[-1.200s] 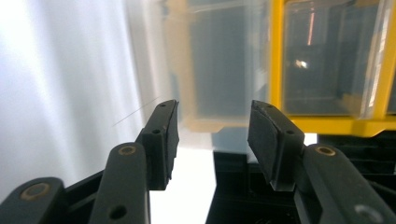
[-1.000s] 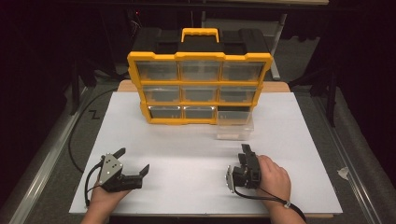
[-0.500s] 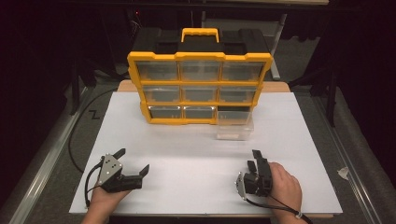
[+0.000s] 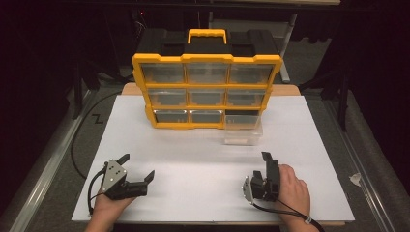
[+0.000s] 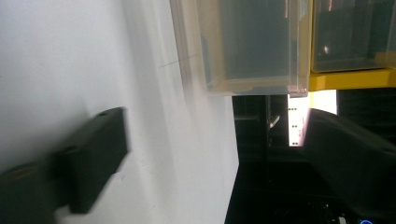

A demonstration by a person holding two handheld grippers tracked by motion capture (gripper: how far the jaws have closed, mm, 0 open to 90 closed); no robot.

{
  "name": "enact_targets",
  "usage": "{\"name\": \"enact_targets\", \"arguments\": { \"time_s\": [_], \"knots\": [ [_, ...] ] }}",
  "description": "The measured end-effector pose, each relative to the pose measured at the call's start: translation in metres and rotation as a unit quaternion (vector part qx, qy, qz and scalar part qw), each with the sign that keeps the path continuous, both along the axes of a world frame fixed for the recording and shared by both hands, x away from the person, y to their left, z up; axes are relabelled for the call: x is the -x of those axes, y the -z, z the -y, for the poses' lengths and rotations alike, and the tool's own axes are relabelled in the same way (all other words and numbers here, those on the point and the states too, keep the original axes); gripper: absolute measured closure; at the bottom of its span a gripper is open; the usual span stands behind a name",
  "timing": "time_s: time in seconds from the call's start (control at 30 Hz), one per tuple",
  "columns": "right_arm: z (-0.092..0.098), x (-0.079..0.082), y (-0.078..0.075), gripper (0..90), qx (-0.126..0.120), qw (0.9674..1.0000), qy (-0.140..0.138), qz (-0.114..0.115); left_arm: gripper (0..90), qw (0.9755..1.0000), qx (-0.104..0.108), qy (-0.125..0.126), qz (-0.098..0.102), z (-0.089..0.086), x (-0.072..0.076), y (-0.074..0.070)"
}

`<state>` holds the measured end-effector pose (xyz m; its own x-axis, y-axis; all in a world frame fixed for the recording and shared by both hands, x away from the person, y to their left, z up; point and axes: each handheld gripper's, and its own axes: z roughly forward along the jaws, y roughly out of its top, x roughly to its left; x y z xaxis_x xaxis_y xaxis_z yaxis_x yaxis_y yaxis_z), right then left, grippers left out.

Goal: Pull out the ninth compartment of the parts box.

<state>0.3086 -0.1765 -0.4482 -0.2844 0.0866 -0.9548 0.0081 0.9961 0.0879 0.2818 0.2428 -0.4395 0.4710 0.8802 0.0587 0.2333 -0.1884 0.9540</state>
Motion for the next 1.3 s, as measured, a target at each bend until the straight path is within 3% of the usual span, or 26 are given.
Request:
{"name": "enact_targets", "arguments": {
  "time_s": [0.17,0.37,0.53,0.63,0.67,0.77,0.8,0.87,0.9,0.93,0.97,1.0,1.03,1.07,1.13,1.17,1.27,1.3],
  "knots": [
    [-0.002,0.000,-0.001,0.8,-0.005,0.9997,-0.003,0.023,0.2,1.0000,-0.003,0.002,0.001,0.000,-0.001,0.000],
    [-0.002,-0.001,-0.002,0.8,-0.005,0.9996,-0.001,0.027,0.2,1.0000,-0.001,0.000,0.002,0.000,-0.001,0.000],
    [0.000,-0.001,-0.002,0.8,-0.024,0.9993,0.007,0.027,0.2,1.0000,0.002,-0.002,-0.001,-0.001,-0.001,-0.001],
    [0.002,-0.001,-0.002,0.8,-0.039,0.9990,0.012,0.021,0.2,1.0000,0.003,-0.003,-0.002,-0.001,-0.001,-0.001],
    [0.004,-0.002,-0.002,0.8,-0.059,0.9980,0.015,0.015,0.2,1.0000,0.003,-0.003,-0.003,-0.001,-0.001,-0.001],
    [0.006,-0.003,-0.003,0.9,-0.076,0.9969,0.019,0.008,0.2,1.0000,0.003,-0.004,-0.005,-0.001,-0.002,-0.001],
    [0.009,-0.003,-0.004,0.9,-0.103,0.9943,0.027,0.000,0.2,1.0000,0.005,-0.004,-0.005,-0.001,-0.002,-0.001],
    [0.010,-0.004,-0.005,0.9,-0.114,0.9929,0.030,-0.007,0.2,0.9999,0.007,-0.004,-0.006,-0.001,-0.002,-0.001],
    [0.011,-0.005,-0.006,0.9,-0.127,0.9912,0.034,-0.015,0.2,0.9999,0.007,-0.005,-0.007,-0.001,-0.002,-0.001],
    [0.014,-0.007,-0.006,1.0,-0.153,0.9868,0.046,-0.026,0.2,0.9999,0.010,-0.004,-0.009,-0.001,-0.002,-0.001],
    [0.014,-0.007,-0.006,1.0,-0.153,0.9868,0.046,-0.026,0.2,0.9999,0.010,-0.004,-0.009,-0.001,-0.002,-0.001],
    [0.018,-0.010,-0.007,1.0,-0.197,0.9770,0.064,-0.050,0.2,0.9998,0.013,-0.005,-0.012,-0.002,-0.002,-0.001],
    [0.018,-0.010,-0.007,1.0,-0.197,0.9770,0.064,-0.050,0.2,0.9998,0.013,-0.005,-0.012,-0.002,-0.002,-0.001],
    [0.020,-0.013,-0.006,1.0,-0.240,0.9660,0.076,-0.058,0.2,0.9998,0.014,-0.007,-0.011,-0.002,-0.002,-0.001],
    [0.021,-0.014,-0.007,1.0,-0.240,0.9661,0.075,-0.059,0.2,0.9998,0.014,-0.007,-0.010,-0.002,-0.002,-0.002],
    [0.025,-0.015,-0.009,1.0,-0.266,0.9579,0.082,-0.071,0.2,0.9998,0.014,-0.007,-0.010,-0.002,-0.002,-0.002],
    [0.031,-0.017,-0.011,1.0,-0.310,0.9425,0.090,-0.086,0.2,0.9998,0.015,-0.004,-0.015,-0.002,-0.003,-0.001],
    [0.031,-0.017,-0.011,1.0,-0.310,0.9425,0.090,-0.086,0.2,0.9998,0.015,-0.004,-0.015,-0.002,-0.003,-0.001]
  ]
}}
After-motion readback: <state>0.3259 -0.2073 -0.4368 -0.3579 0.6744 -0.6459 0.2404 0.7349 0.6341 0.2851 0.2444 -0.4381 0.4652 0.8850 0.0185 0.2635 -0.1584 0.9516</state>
